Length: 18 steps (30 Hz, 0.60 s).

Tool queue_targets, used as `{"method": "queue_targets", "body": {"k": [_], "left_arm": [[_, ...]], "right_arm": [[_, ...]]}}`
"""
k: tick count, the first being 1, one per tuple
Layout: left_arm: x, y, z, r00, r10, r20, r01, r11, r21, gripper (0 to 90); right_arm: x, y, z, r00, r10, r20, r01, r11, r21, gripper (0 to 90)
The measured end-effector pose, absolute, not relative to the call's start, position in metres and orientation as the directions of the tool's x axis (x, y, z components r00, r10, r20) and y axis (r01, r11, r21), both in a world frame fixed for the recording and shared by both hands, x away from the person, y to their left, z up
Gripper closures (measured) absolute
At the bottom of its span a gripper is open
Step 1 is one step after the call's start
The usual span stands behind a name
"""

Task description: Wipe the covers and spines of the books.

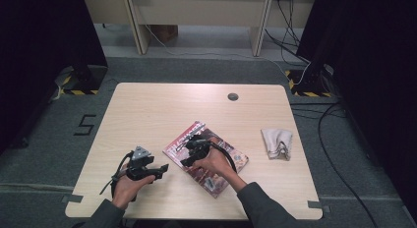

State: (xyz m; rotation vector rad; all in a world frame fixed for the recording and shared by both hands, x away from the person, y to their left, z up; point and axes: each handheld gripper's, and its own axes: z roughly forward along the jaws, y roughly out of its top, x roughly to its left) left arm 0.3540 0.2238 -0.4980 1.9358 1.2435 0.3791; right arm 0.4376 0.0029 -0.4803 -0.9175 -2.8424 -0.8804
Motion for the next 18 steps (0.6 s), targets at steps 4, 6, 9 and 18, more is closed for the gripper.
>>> {"method": "queue_targets", "body": {"k": [4, 6, 9, 18], "left_arm": [[0.354, 0.223, -0.498, 0.477, 0.864, -0.162, 0.627, -0.205, 0.752, 29.3], [0.354, 0.222, -0.498, 0.482, 0.86, -0.167, 0.627, -0.204, 0.752, 29.2], [0.353, 0.218, -0.5, 0.49, 0.854, -0.176, 0.625, -0.204, 0.753, 29.1], [0.352, 0.207, -0.503, 0.526, 0.832, -0.177, 0.616, -0.229, 0.754, 28.4]], "right_arm": [[0.439, -0.013, -0.476, -0.815, 0.552, 0.177, 0.546, 0.63, 0.552, 42.5], [0.438, -0.021, -0.474, -0.815, 0.555, 0.166, 0.537, 0.617, 0.575, 42.2], [0.437, -0.035, -0.472, -0.801, 0.583, 0.135, 0.532, 0.592, 0.605, 41.4], [0.443, -0.09, -0.477, -0.735, 0.677, 0.046, 0.542, 0.545, 0.64, 40.1]]}}
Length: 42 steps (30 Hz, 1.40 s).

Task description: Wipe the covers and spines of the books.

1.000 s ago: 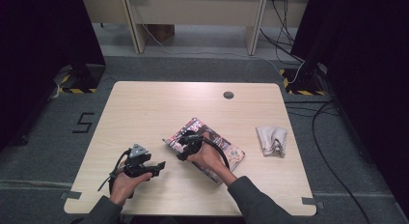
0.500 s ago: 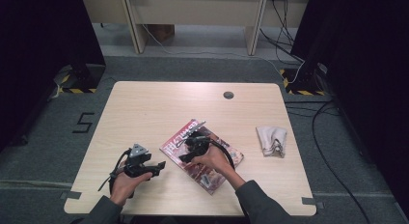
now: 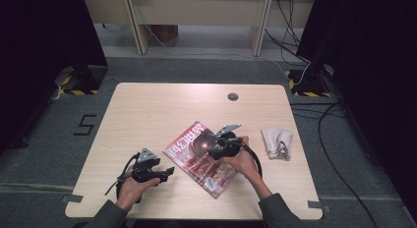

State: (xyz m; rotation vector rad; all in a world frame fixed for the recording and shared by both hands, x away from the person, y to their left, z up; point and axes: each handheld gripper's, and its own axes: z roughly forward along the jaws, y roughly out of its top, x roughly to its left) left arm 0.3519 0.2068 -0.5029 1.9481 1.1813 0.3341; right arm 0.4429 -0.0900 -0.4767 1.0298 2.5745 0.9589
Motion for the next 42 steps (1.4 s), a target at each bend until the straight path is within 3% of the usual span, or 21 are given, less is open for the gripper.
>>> {"method": "queue_targets", "body": {"k": [12, 31, 42], "left_arm": [[0.352, 0.182, -0.507, 0.578, 0.794, -0.191, 0.603, -0.257, 0.755, 28.3], [0.363, 0.161, -0.514, 0.589, 0.786, -0.186, 0.615, -0.286, 0.735, 26.7], [0.373, 0.163, -0.515, 0.563, 0.809, -0.17, 0.615, -0.273, 0.739, 25.9]], "right_arm": [[0.458, -0.138, -0.486, -0.625, 0.777, 0.072, 0.64, 0.458, 0.616, 38.4], [0.45, -0.14, -0.497, -0.644, 0.753, 0.135, 0.659, 0.456, 0.598, 37.5], [0.43, -0.134, -0.494, -0.659, 0.748, 0.079, 0.641, 0.503, 0.58, 35.0]]}}
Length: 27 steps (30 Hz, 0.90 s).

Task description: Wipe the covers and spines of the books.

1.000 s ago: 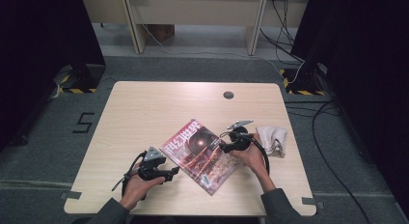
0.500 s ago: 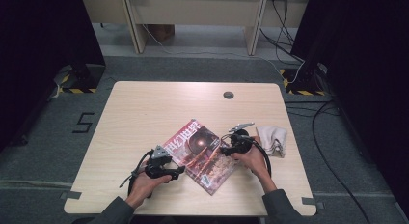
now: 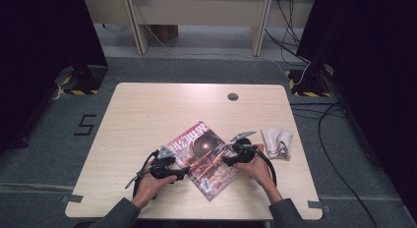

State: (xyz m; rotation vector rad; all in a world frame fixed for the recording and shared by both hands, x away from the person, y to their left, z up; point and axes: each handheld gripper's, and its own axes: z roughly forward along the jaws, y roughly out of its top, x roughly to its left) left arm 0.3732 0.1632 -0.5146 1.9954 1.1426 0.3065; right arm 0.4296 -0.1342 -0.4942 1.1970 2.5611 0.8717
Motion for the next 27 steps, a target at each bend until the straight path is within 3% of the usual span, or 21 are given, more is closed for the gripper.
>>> {"method": "queue_targets", "body": {"k": [13, 27], "left_arm": [[0.401, 0.169, -0.515, 0.53, 0.837, -0.134, 0.615, -0.272, 0.74, 24.0], [0.418, 0.174, -0.516, 0.572, 0.813, -0.113, 0.591, -0.312, 0.744, 21.8]], "right_arm": [[0.398, -0.114, -0.492, -0.701, 0.713, 0.029, 0.603, 0.57, 0.558, 30.3], [0.373, -0.102, -0.493, -0.73, 0.683, 0.032, 0.583, 0.598, 0.55, 26.5]]}}
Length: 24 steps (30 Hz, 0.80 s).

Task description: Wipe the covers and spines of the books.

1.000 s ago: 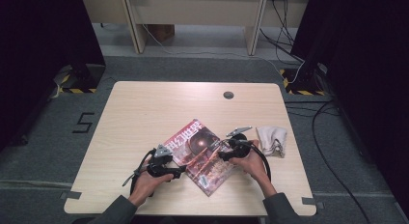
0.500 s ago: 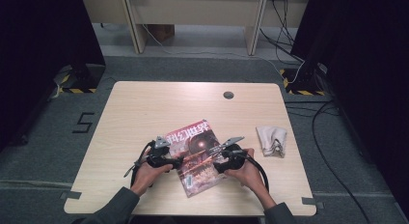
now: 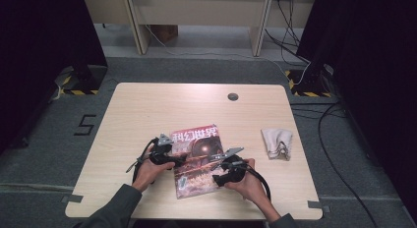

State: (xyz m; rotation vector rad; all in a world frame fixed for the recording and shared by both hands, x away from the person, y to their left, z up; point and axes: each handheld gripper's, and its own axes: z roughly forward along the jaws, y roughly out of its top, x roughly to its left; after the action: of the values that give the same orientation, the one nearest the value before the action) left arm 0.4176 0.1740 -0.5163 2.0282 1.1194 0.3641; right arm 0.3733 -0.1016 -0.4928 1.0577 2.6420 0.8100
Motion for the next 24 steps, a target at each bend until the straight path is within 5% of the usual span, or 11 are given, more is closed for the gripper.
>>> {"method": "queue_targets", "body": {"k": [24], "left_arm": [[0.382, 0.171, -0.511, 0.62, 0.778, -0.098, 0.577, -0.368, 0.729, 26.7]], "right_arm": [[0.351, -0.106, -0.495, -0.76, 0.649, 0.036, 0.541, 0.602, 0.587, 28.6]]}}
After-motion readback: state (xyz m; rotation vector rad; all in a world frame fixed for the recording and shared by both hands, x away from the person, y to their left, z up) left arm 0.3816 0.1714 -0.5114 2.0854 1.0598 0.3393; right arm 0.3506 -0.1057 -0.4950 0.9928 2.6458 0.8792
